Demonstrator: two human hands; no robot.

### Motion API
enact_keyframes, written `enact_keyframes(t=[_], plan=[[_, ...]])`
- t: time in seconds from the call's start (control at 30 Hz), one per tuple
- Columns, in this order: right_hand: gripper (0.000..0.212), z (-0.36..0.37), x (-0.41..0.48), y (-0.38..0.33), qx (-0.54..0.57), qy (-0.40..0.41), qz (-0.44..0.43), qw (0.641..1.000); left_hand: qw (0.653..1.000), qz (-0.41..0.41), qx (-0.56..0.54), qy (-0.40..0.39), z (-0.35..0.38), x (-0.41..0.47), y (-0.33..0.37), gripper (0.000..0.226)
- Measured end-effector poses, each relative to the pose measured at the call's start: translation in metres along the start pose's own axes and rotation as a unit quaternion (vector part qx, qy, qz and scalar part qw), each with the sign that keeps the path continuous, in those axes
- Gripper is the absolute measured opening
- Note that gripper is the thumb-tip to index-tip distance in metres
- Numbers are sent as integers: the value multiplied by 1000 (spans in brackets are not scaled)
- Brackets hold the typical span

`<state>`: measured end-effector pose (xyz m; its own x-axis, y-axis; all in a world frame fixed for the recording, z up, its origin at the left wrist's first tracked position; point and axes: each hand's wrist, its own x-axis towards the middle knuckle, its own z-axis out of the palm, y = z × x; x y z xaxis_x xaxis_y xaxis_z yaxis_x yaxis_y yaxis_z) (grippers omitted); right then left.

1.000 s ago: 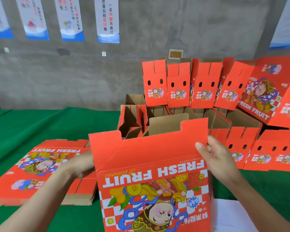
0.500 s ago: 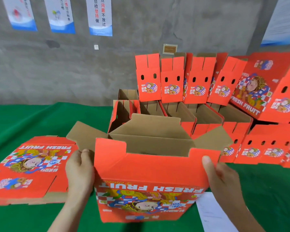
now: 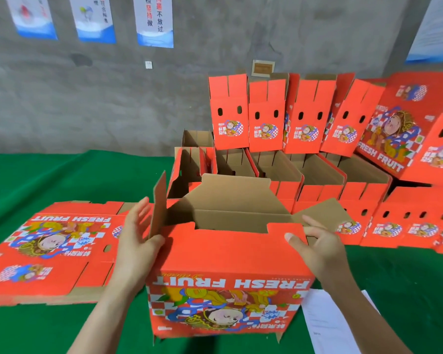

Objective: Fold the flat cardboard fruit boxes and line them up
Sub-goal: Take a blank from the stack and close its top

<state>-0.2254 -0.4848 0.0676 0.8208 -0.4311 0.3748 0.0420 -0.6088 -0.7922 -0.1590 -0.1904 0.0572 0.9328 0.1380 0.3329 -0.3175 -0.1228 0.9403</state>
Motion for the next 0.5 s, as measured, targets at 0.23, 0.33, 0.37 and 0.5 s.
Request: enact_keyframes(t=[0.23,0.33,0.37,0.5], plan=[[59,2,2,-2,-134,-27,-86,987,977,125,106,-135,-4,7,11,72],[62,-1,6,-5,-183,-55,-99,977,978,108,73,-164,-4,11,15,44],[64,-1,5,-8,-209,-67,-111,969,978,101,68,-169,-4,14,16,37],[77,-3,9,-22,-376,-134,-200,895,971,111,123,-170,1,27,26,29]])
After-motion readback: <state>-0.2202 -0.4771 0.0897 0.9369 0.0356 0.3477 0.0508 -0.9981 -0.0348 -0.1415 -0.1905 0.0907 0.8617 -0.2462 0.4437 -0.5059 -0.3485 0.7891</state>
